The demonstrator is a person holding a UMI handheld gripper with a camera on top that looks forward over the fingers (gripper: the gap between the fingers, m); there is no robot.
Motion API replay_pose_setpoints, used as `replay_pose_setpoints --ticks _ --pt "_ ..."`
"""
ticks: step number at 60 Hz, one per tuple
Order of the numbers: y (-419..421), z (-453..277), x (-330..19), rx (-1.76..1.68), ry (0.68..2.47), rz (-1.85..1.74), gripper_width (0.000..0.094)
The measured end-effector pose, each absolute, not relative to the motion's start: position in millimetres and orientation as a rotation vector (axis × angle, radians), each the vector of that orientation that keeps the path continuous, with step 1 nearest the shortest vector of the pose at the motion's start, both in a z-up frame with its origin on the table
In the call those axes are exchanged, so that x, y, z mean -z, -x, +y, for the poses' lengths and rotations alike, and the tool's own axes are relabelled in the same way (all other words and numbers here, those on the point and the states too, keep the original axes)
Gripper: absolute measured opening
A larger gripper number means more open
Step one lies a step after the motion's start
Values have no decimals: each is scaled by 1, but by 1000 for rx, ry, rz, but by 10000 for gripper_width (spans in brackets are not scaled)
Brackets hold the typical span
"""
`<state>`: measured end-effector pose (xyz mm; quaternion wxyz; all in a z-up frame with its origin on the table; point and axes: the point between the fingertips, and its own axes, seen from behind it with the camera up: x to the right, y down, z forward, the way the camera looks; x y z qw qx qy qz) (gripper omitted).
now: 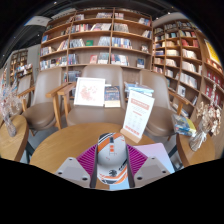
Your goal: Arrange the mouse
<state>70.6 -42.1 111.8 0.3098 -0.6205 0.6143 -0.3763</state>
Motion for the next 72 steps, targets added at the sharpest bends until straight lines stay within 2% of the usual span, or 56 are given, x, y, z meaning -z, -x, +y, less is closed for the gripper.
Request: replay_pose_setpoints --ticks 12,18,26,32,35,43,46,52,62,72 --pt "-81 -148 -50 1015 1667 1751 431" --pt "-81 -164 -18 942 1679 1772 432" --pt "-80 -173 2 924 1698 1759 434" --pt "-79 -169 13 839 1653 1789 508" --pt "-80 -168 9 834 1640 1778 548" --pt "-70 -169 -13 860 1617 1789 866" --pt "-60 -166 -30 878 1599 1780 841" --pt "-25 -157 -73 909 1546 1773 851" --pt "67 -130 -133 982 1530 1711 853" --pt "159 -108 -155 1064 1526 1652 858"
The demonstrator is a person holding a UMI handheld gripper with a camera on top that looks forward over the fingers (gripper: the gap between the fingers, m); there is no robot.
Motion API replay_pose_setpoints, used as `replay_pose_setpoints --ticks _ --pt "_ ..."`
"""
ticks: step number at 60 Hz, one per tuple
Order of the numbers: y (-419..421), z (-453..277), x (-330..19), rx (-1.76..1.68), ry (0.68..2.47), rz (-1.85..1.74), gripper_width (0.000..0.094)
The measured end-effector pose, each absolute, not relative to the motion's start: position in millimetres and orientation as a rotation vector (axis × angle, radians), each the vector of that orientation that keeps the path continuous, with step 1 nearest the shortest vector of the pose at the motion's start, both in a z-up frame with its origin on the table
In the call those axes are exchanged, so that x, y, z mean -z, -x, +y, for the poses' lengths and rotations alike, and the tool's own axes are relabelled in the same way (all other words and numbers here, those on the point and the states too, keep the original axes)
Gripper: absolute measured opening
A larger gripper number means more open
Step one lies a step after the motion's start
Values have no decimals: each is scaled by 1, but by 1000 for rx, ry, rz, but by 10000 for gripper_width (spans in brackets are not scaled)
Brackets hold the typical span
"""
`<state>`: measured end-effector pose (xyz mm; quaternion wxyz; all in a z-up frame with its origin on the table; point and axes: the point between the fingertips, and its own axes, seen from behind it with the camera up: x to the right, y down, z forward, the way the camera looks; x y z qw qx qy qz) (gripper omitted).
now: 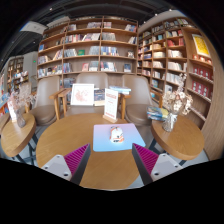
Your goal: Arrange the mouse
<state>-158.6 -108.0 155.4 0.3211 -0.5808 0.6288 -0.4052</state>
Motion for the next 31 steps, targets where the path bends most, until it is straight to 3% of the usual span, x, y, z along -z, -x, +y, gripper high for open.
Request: replay_pose_setpoints --ticks 15,31 --pt "249 -90 -135 1048 1550 1628 853" --pt "273 -85 -123 1027 1543 1627 857"
